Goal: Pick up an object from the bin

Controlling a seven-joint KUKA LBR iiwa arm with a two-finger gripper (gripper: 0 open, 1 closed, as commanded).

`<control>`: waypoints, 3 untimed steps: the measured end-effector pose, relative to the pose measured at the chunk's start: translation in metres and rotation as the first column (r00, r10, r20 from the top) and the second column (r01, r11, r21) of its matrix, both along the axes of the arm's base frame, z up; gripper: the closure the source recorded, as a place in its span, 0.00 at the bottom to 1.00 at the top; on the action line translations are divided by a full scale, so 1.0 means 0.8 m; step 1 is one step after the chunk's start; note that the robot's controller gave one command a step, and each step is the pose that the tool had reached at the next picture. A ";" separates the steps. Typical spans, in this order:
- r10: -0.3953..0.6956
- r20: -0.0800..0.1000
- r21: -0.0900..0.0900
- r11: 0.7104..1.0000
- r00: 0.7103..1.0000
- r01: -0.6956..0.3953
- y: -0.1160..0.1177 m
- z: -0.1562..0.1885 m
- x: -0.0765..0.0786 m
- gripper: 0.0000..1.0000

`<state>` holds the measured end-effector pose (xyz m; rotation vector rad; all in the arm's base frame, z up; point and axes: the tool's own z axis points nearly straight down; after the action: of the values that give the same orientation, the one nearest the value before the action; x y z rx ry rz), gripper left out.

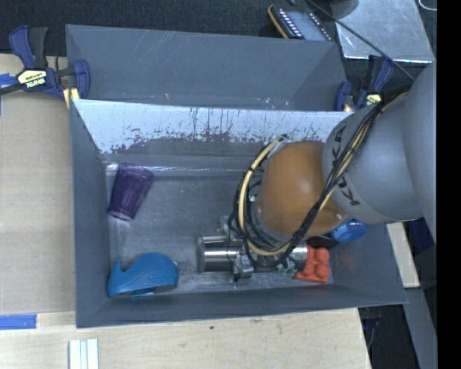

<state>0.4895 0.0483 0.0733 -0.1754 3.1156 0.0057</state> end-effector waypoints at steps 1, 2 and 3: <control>-0.001 -0.003 0.000 1.000 1.000 0.001 0.000 0.003 -0.002 1.00; -0.001 -0.008 -0.002 1.000 1.000 0.001 -0.001 0.015 -0.003 1.00; -0.001 -0.010 -0.002 1.000 1.000 0.001 -0.001 0.026 -0.004 1.00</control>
Offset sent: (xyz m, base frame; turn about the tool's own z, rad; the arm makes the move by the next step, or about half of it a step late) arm 0.0000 0.0001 0.0123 0.0000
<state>0.4865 0.0473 0.0938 -0.1742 3.1255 0.0034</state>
